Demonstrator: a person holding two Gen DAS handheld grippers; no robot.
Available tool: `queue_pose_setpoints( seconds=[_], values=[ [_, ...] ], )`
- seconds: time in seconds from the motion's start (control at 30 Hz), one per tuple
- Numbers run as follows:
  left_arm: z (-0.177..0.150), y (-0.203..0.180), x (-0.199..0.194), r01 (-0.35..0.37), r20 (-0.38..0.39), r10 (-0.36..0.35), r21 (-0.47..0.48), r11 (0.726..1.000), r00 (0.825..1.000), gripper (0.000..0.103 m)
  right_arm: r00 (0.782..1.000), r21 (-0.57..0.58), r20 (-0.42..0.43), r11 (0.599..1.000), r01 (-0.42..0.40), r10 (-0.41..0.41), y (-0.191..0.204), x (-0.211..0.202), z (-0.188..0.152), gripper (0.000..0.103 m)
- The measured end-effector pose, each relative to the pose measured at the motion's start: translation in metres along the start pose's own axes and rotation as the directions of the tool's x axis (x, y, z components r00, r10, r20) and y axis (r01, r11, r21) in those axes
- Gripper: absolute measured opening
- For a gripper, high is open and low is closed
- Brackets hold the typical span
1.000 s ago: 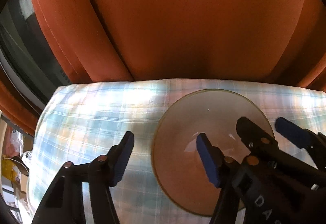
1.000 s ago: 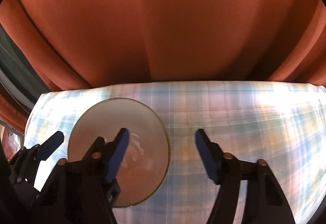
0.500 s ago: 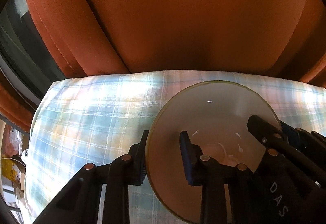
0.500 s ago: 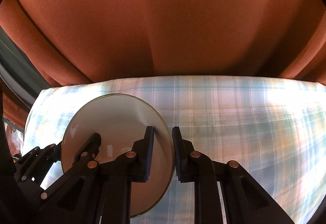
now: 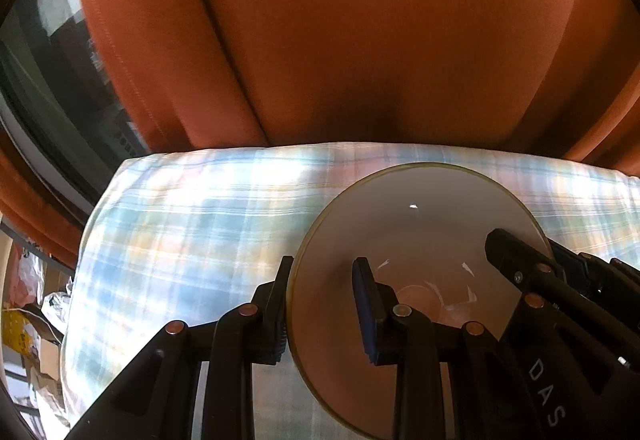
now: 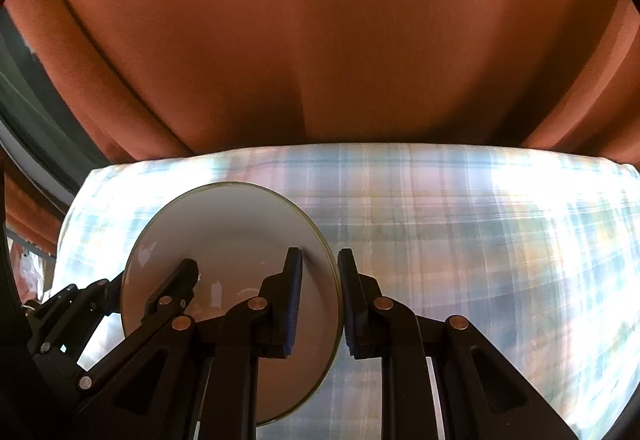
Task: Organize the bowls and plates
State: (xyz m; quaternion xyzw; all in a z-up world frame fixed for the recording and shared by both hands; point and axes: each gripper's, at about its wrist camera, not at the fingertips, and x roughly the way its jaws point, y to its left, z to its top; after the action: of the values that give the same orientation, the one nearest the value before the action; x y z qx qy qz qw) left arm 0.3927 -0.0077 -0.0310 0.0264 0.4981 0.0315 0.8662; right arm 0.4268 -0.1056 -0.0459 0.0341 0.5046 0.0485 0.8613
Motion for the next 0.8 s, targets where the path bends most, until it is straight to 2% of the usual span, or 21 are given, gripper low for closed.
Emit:
queue_pose_setpoints(
  seconds=[0.4, 0.57, 0.8],
  values=[
    [-0.017, 0.026, -0.079, -0.006, 0.084, 0.009, -0.037, 0.999, 0.996, 0.028, 0.997, -0.034, 0.077, 0.999, -0.009, 0.012, 0.033, -0.073, -0.009, 0.022],
    [-0.028, 0.033, -0.116, -0.007, 0.121, 0.010, -0.030, 1.000, 0.993, 0.028, 0.994, -0.029, 0.111, 0.999, -0.014, 0.017, 0.043, -0.108, -0.019, 0.022],
    [-0.043, 0.026, -0.149, 0.011, 0.156, -0.010, 0.000, 1.000, 0.988, 0.028, 0.988, -0.011, 0.154, 1.000, 0.002, 0.000, 0.048, -0.152, -0.042, 0.022]
  ],
)
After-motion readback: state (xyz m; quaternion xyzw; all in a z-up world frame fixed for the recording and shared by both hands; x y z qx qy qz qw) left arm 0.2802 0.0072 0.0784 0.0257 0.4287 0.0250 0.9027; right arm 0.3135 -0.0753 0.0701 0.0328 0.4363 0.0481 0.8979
